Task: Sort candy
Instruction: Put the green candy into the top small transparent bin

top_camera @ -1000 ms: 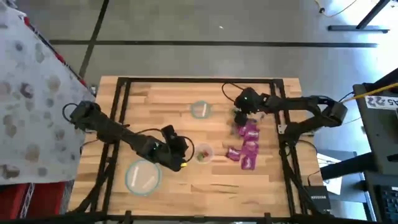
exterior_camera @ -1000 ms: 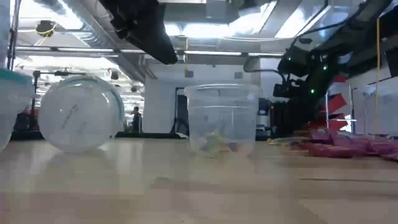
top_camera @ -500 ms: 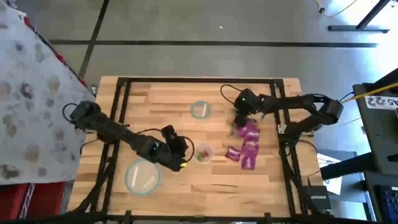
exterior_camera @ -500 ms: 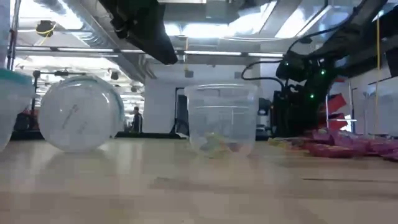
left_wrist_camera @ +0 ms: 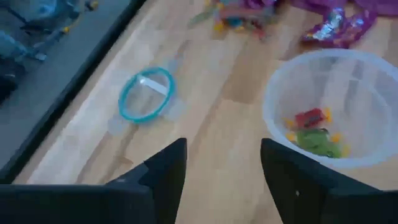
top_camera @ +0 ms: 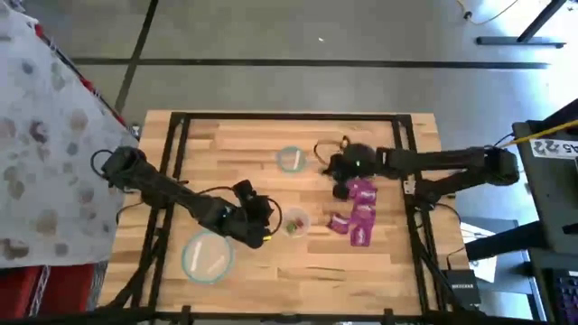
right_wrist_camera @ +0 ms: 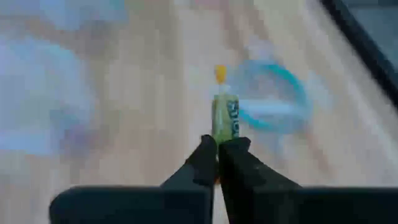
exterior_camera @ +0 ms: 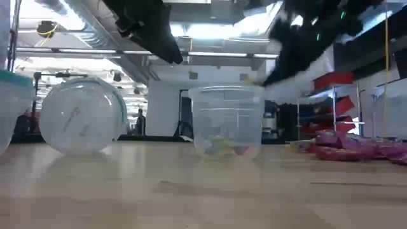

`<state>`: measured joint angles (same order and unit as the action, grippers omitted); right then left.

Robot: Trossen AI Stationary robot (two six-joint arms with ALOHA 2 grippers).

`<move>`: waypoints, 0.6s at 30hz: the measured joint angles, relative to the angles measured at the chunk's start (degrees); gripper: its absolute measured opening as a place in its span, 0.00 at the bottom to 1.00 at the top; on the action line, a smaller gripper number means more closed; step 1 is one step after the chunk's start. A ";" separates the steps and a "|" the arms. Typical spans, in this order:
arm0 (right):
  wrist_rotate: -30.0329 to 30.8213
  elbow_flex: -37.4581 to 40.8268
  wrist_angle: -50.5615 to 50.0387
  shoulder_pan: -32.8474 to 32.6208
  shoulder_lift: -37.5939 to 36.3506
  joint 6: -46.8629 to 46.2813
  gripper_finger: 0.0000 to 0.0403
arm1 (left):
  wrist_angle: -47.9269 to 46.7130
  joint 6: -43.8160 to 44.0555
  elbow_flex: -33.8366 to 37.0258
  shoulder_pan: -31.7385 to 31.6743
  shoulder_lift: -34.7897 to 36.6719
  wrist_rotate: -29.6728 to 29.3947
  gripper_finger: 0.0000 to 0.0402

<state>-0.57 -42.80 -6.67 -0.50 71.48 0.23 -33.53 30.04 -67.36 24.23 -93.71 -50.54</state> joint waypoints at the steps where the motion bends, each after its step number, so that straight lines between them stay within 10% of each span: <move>1: -0.01 -1.00 0.85 -2.73 1.12 -0.27 0.00 | -0.01 0.00 0.00 0.00 0.00 -0.72 0.47; 18: 2.54 -13.81 -0.85 -14.33 19.50 -0.32 0.07 | -0.05 1.00 0.00 0.49 0.00 -3.06 0.47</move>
<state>1.97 -56.61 -7.53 -14.83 90.98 -0.09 -33.58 31.04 -67.35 24.72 -93.71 -53.60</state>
